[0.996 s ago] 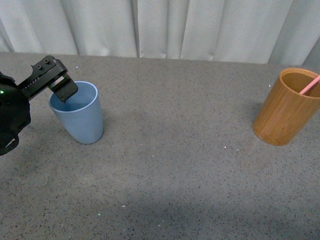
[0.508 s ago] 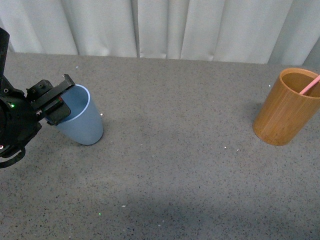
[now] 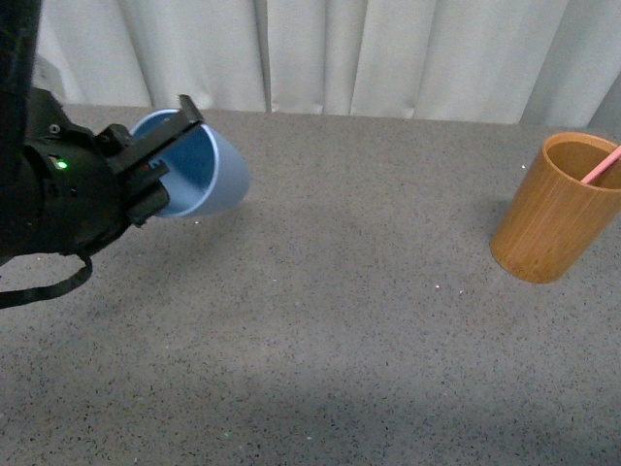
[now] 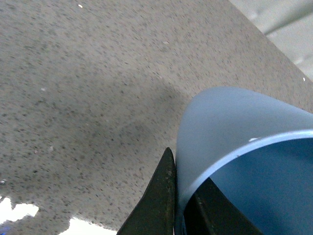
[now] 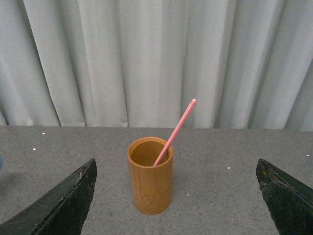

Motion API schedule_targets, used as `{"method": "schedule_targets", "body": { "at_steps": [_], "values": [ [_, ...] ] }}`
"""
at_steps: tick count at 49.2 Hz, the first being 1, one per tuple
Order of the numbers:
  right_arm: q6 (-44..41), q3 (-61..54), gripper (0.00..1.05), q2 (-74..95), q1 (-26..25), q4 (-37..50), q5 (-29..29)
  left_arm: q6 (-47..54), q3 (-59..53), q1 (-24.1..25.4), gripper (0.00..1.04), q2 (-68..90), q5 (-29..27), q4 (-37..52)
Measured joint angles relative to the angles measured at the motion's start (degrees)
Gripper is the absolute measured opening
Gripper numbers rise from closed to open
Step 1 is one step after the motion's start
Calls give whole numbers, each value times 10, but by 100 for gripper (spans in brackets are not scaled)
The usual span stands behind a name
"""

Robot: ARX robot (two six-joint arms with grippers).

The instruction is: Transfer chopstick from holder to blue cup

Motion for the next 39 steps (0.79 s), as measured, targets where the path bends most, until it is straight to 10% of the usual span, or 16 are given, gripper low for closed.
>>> {"method": "schedule_targets", "body": {
  "at_steps": [39],
  "values": [
    [0, 0, 95, 0, 0, 0, 0, 54, 70, -114, 4, 112, 11, -40]
  ]
}}
